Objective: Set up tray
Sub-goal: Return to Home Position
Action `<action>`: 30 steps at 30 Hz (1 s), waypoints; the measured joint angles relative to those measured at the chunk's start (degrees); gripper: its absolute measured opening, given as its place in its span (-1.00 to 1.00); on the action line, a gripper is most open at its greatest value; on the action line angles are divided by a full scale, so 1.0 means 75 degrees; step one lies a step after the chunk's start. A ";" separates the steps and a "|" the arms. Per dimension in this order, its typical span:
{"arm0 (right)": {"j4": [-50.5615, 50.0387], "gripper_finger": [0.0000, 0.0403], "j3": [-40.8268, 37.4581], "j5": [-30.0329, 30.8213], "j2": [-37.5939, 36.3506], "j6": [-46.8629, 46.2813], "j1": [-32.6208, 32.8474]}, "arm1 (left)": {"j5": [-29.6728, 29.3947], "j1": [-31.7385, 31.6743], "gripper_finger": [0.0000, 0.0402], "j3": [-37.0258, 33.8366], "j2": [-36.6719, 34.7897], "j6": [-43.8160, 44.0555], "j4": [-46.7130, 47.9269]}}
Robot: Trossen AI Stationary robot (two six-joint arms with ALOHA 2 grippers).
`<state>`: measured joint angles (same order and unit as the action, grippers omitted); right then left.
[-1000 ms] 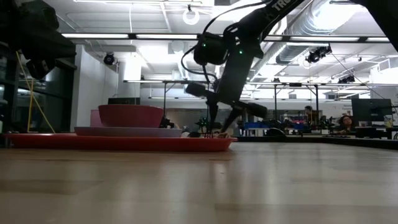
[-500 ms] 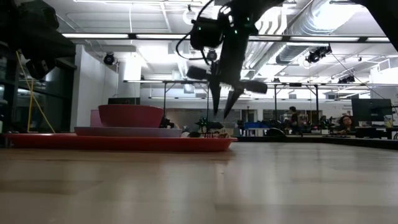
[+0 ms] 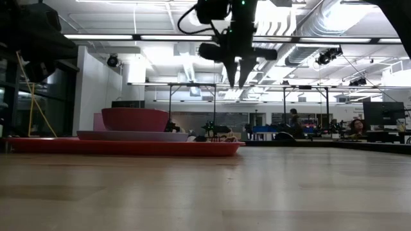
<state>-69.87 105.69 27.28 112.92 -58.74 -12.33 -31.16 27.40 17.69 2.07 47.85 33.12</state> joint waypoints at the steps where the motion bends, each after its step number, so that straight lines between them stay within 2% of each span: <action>1: -0.0150 -0.59 0.0091 0.0101 0.0000 0.0159 0.0024 | 0.0032 0.0000 -0.42 0.0000 0.0000 0.0140 0.0000; 11: -0.1558 -0.59 0.0460 -0.0028 -0.0003 0.0828 0.0054 | 0.0047 0.0002 -0.42 0.0000 0.0003 0.0759 -0.0003; 15: -0.2012 -0.59 0.0460 -0.0027 -0.0003 0.0462 0.0054 | 0.0116 0.0000 -0.42 0.0000 0.0002 0.0916 -0.0004; 25: -0.2084 -0.59 0.0460 0.0988 -0.0374 0.0997 0.0450 | 0.0376 0.0000 -0.41 0.0000 -0.0060 -0.0041 -0.0131; 30: -0.2138 -0.59 0.0431 0.1618 -0.0905 0.1155 0.0690 | 0.0693 0.0000 -0.42 0.0000 -0.0233 -0.1363 -0.0799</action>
<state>-85.90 108.92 39.41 106.14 -50.08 -7.15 -25.97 27.40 17.69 0.32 37.63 27.13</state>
